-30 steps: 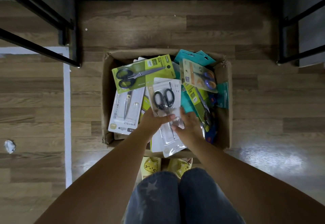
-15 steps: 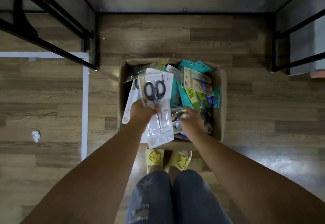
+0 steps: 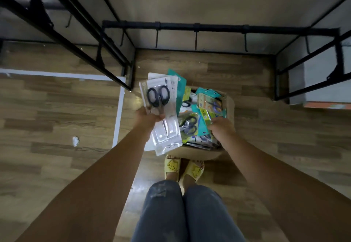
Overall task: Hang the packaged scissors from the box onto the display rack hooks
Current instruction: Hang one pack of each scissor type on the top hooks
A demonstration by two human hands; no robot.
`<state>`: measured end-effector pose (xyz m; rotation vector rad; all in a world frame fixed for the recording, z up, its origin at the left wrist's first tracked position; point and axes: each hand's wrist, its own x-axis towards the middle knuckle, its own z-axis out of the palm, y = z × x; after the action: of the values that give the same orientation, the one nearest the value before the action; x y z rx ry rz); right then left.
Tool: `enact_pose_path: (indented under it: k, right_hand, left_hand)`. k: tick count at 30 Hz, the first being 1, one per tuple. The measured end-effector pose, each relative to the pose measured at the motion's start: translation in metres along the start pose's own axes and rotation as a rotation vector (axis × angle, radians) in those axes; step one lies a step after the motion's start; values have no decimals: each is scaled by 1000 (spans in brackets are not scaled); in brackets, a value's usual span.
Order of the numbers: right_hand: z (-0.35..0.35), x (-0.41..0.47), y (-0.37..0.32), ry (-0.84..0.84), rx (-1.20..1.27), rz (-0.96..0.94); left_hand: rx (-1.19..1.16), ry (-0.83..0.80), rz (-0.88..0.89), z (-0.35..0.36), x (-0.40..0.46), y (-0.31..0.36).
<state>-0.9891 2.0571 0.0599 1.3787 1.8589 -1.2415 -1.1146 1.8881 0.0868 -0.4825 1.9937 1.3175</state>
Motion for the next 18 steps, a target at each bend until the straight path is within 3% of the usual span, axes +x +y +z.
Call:
enact_pose_path:
  k: [6,10,14,18]
  right_hand:
    - [-66,-93,-20,-42,-78,-179]
    - [-99,-140,-37,9,34,-214]
    - [-123,-178,-47,10,481,-68]
    - [-147,-197,-68,-131,666,-50]
  left_hand:
    - [-165,36,96,-23,-85,48]
    - [-300,-99,264,-39,-134,73]
    - [-460,-168,377,-55,-172,101]
    - [-605,-138,401,-64,-203,132]
